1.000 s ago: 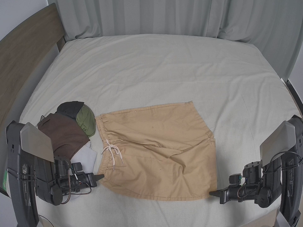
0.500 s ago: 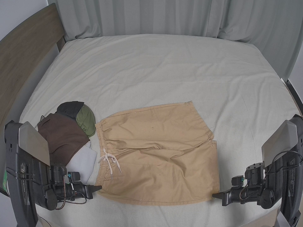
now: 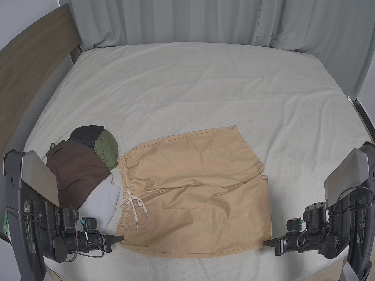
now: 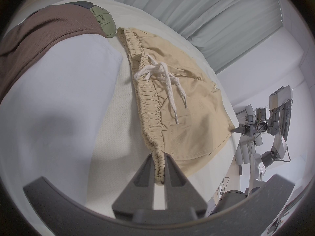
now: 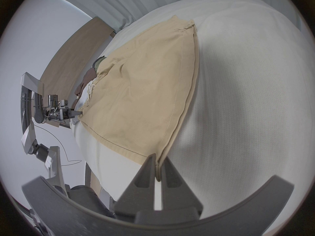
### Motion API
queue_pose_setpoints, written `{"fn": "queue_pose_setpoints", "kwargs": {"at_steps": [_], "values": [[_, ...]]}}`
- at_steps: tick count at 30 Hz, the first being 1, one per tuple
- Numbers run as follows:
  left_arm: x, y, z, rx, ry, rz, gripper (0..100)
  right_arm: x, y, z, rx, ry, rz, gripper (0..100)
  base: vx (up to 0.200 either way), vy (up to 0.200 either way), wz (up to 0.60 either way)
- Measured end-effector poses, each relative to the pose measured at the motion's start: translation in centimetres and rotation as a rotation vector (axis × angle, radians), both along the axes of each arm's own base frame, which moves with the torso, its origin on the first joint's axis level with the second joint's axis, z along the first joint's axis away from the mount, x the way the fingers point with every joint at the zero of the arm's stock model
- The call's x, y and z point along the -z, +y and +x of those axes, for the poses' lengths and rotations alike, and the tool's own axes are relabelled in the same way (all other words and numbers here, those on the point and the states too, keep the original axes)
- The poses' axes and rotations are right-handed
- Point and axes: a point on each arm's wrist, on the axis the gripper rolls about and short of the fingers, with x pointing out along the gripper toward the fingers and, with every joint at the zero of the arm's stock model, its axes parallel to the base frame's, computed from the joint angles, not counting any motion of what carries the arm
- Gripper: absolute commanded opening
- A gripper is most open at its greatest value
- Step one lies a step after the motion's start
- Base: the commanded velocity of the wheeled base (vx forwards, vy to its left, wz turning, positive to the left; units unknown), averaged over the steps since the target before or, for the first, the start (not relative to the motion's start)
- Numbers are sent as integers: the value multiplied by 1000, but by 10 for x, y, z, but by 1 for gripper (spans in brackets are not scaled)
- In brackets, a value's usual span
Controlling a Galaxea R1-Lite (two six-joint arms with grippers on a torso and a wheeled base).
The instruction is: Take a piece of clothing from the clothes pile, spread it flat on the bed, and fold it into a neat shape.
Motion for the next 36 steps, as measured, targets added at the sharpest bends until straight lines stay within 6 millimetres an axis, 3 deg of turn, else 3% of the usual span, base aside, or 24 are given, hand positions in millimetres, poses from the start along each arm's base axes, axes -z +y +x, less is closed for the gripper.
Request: {"fn": "queue_pose_setpoints", "kwargs": {"at_steps": [20,36], "values": [[1,0,-2,3,4,6,0,-1,-1,-7,-4,73,-23,0,0,0,0],[2,2,-15,49,26,26,0,-17,2,-11,-27,55,-17,0,0,0,0]]}}
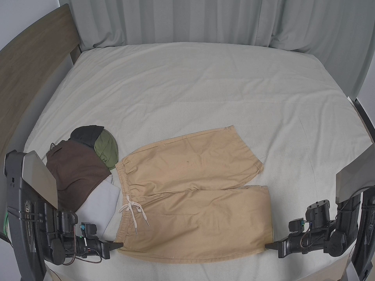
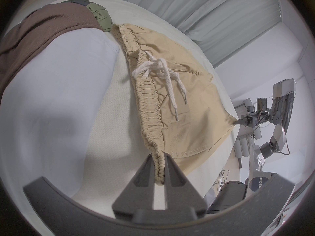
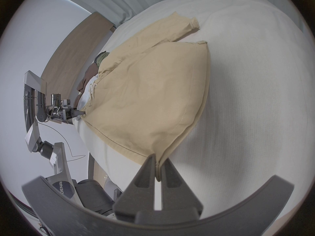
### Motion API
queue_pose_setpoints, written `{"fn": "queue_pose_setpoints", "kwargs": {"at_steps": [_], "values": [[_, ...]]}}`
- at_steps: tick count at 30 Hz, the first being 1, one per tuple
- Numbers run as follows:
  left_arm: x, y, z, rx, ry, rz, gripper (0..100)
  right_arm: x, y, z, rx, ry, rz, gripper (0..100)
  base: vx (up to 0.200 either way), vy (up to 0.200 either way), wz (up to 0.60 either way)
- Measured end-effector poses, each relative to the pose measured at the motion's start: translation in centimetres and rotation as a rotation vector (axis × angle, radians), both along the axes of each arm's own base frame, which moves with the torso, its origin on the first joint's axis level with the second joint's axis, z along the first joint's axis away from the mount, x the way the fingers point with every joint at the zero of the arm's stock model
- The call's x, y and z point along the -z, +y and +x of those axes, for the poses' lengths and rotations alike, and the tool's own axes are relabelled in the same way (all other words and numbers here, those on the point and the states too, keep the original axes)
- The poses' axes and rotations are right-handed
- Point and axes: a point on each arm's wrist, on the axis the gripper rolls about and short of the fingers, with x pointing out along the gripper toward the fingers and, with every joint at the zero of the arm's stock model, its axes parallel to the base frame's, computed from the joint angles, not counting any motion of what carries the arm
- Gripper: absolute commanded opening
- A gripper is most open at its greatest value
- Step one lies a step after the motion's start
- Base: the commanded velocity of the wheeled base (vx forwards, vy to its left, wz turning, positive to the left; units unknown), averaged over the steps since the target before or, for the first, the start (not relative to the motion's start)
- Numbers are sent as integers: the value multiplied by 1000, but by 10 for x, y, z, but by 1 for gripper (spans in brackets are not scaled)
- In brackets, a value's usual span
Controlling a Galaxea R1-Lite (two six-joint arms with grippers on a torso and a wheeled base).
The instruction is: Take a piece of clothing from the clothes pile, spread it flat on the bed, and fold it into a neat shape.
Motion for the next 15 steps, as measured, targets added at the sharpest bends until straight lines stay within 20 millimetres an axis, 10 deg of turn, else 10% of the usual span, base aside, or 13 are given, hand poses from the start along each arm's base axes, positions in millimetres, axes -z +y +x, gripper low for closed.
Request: {"fn": "queue_pose_setpoints", "kwargs": {"at_steps": [15], "values": [[-10,-3,16,-10,-58,-59,0,-16,5,14,-29,-198,97,0,0,0,0]]}}
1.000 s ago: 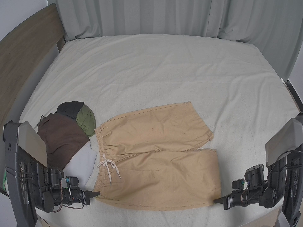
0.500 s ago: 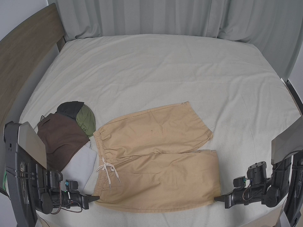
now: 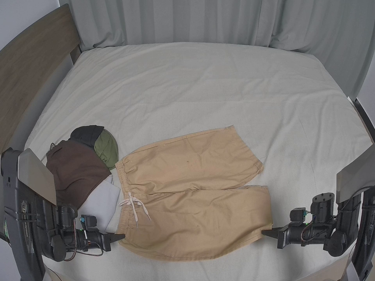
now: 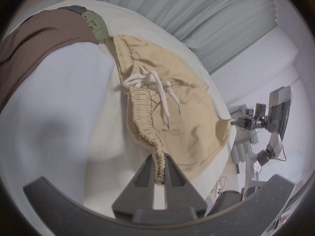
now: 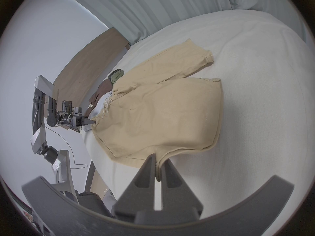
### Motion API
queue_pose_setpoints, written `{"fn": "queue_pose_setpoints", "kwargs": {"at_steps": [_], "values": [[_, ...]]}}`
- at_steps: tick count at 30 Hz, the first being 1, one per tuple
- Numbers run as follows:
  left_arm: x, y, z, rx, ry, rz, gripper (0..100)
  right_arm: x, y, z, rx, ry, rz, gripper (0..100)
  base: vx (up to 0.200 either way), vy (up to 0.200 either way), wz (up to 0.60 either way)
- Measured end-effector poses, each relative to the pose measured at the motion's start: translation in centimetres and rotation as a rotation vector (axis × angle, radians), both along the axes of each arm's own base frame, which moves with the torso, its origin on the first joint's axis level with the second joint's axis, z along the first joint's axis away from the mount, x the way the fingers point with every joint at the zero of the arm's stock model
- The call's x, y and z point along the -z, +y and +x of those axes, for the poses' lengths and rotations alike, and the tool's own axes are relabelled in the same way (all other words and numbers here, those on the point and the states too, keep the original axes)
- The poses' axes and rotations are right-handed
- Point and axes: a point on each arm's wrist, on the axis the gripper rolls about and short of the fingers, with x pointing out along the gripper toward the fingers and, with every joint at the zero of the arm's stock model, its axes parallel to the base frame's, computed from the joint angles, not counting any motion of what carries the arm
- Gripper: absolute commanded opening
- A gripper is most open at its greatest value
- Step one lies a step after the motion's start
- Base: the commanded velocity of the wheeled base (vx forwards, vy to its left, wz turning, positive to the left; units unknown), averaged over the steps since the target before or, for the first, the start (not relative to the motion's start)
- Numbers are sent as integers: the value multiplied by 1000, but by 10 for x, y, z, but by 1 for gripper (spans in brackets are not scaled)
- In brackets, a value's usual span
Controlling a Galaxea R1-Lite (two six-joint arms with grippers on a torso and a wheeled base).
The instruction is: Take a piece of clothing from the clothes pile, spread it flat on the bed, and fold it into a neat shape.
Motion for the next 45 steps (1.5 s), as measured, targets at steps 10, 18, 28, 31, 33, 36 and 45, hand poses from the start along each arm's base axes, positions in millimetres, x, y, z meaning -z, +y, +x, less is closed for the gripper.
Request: {"fn": "queue_pose_setpoints", "kwargs": {"at_steps": [10,18,28,31,33,36,45], "values": [[-16,-6,15,-44,-44,-63,0,-5,1,6,15,-23,28,0,0,0,0],[-20,-8,19,-40,-71,-66,0,-12,2,12,29,-55,55,0,0,0,0],[-23,-8,23,-57,-73,-89,0,-21,3,16,46,-85,90,0,0,0,0],[-25,-8,23,-59,-77,-92,0,-23,3,17,47,-95,94,0,0,0,0],[-25,-8,24,-59,-80,-93,0,-24,3,18,48,-101,97,0,0,0,0],[-26,-8,24,-60,-83,-94,0,-25,3,19,50,-109,100,0,0,0,0],[-30,-9,28,-86,-74,-130,0,-31,3,25,65,-141,121,0,0,0,0]]}}
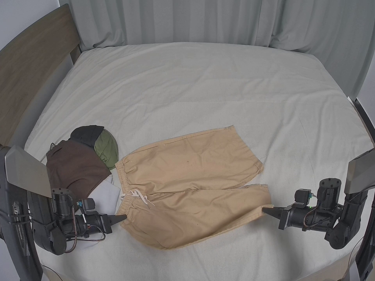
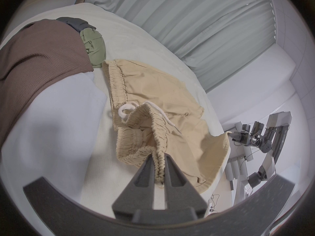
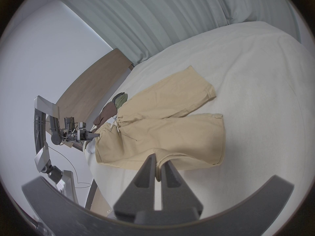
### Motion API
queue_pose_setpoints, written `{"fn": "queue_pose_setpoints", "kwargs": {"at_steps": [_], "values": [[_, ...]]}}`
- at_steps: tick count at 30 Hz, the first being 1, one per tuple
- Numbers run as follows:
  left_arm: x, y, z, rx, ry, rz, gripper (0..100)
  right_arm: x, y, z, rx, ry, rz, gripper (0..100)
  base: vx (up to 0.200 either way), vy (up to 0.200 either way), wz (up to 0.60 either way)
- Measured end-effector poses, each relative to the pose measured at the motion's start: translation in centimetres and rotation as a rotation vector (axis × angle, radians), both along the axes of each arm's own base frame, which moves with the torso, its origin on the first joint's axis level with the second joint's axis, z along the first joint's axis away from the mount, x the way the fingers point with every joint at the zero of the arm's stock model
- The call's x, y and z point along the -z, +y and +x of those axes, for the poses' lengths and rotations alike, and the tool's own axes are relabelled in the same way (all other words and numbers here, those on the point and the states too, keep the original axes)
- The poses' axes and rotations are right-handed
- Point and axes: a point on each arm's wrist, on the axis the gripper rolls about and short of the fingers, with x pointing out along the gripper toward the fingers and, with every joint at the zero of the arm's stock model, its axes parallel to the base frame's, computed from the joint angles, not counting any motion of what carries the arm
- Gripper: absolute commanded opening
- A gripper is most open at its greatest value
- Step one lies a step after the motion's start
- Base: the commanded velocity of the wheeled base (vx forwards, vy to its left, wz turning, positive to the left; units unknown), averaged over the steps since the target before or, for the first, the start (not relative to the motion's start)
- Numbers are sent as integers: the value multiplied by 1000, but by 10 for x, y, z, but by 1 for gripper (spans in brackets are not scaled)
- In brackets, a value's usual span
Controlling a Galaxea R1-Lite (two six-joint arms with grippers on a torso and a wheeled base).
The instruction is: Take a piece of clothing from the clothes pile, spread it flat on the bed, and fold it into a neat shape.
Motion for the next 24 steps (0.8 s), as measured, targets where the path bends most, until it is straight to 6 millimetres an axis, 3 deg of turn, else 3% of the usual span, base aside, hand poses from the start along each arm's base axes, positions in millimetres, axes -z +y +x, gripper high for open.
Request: {"fn": "queue_pose_setpoints", "kwargs": {"at_steps": [24], "values": [[-12,-1,7,-19,-34,-34,0,-19,2,10,16,-81,49,0,0,0,0]]}}
